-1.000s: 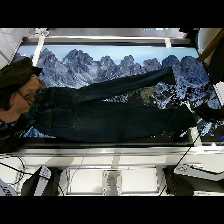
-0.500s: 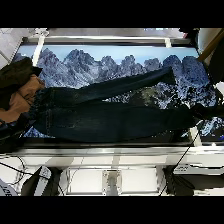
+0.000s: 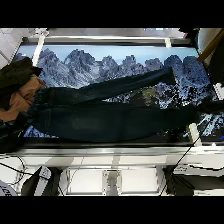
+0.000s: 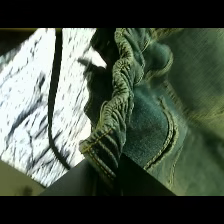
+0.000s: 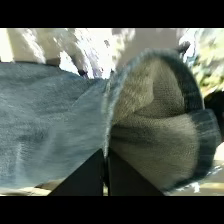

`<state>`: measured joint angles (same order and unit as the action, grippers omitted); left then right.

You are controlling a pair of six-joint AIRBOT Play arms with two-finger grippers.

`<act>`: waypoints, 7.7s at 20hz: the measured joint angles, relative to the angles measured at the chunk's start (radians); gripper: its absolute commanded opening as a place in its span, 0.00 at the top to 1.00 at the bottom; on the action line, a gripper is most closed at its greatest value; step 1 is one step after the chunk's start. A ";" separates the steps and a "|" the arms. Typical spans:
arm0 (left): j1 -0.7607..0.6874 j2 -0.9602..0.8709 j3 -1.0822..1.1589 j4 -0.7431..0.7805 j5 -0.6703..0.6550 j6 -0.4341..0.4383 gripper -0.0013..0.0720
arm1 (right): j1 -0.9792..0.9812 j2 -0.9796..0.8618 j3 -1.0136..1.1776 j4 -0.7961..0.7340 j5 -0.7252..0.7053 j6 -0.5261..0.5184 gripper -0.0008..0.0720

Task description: Fold the clothes and pants, and hang the long-sleeved shirts on hangers.

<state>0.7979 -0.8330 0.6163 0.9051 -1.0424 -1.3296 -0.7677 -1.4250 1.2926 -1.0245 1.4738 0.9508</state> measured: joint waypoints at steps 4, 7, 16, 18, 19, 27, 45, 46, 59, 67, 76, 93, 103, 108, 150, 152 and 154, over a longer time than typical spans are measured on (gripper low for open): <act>0.002 0.006 0.118 0.024 -0.053 -0.025 0.92 | -0.014 0.084 0.148 0.001 0.022 0.002 0.95; 0.002 0.020 0.129 0.158 -0.126 -0.060 0.92 | -0.084 0.197 0.092 -0.028 0.043 -0.010 0.95; 0.002 0.035 -0.091 0.487 -0.187 -0.127 0.92 | -0.396 0.425 -0.542 -0.258 -0.037 -0.026 0.62; 0.002 0.036 -0.107 0.506 -0.175 -0.129 0.87 | -0.425 0.434 -0.560 -0.298 -0.054 0.020 0.37; 0.002 0.036 -0.109 0.513 -0.171 -0.129 0.66 | -0.433 0.436 -0.546 -0.306 -0.062 0.047 0.37; 0.000 0.044 0.097 0.378 -0.097 -0.146 0.10 | -0.413 0.441 -0.232 0.048 -0.200 0.164 0.37; -0.183 -0.776 0.727 0.207 -0.098 -0.022 0.10 | 0.257 0.183 -0.114 0.181 -0.370 0.324 0.39; -0.187 -0.792 0.732 0.204 -0.089 -0.013 0.10 | 0.261 0.182 -0.111 0.183 -0.365 0.333 0.39; -0.257 -0.827 0.772 0.163 -0.101 0.077 0.92 | 0.270 0.177 -0.107 0.156 -0.309 0.422 0.39; -0.260 -0.728 0.776 0.139 0.020 0.020 0.92 | 0.296 -0.026 -0.046 0.113 -0.490 0.413 0.39; -0.261 -0.687 0.776 0.137 0.048 -0.053 0.92 | 0.300 -0.505 0.386 0.129 -0.500 0.376 0.39; -0.267 -0.684 0.776 0.141 0.048 -0.085 0.92 | 0.331 -0.826 0.756 0.245 -0.310 0.301 0.95; -0.256 -0.600 0.776 0.140 0.064 -0.151 0.92 | 0.188 -0.488 0.754 0.035 -0.007 0.294 0.95; -0.256 -0.595 0.776 0.140 0.070 -0.201 0.92 | 0.160 -0.418 0.618 -0.155 0.181 0.296 0.94; -0.284 -0.598 0.775 0.084 0.064 -0.197 0.92 | 0.256 -0.639 0.687 0.053 -0.064 0.209 0.95; -0.281 -0.582 0.776 0.058 0.090 -0.197 0.92 | 0.226 -0.589 0.717 0.054 -0.003 0.216 0.95; -0.279 -0.568 0.776 0.042 0.133 -0.197 0.92 | 0.192 -0.536 0.733 0.050 0.031 0.231 0.95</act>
<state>0.5190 -1.4014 1.3918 0.9474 -0.9092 -1.5269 -0.5755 -1.9610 2.0254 -0.9741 1.5043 1.1820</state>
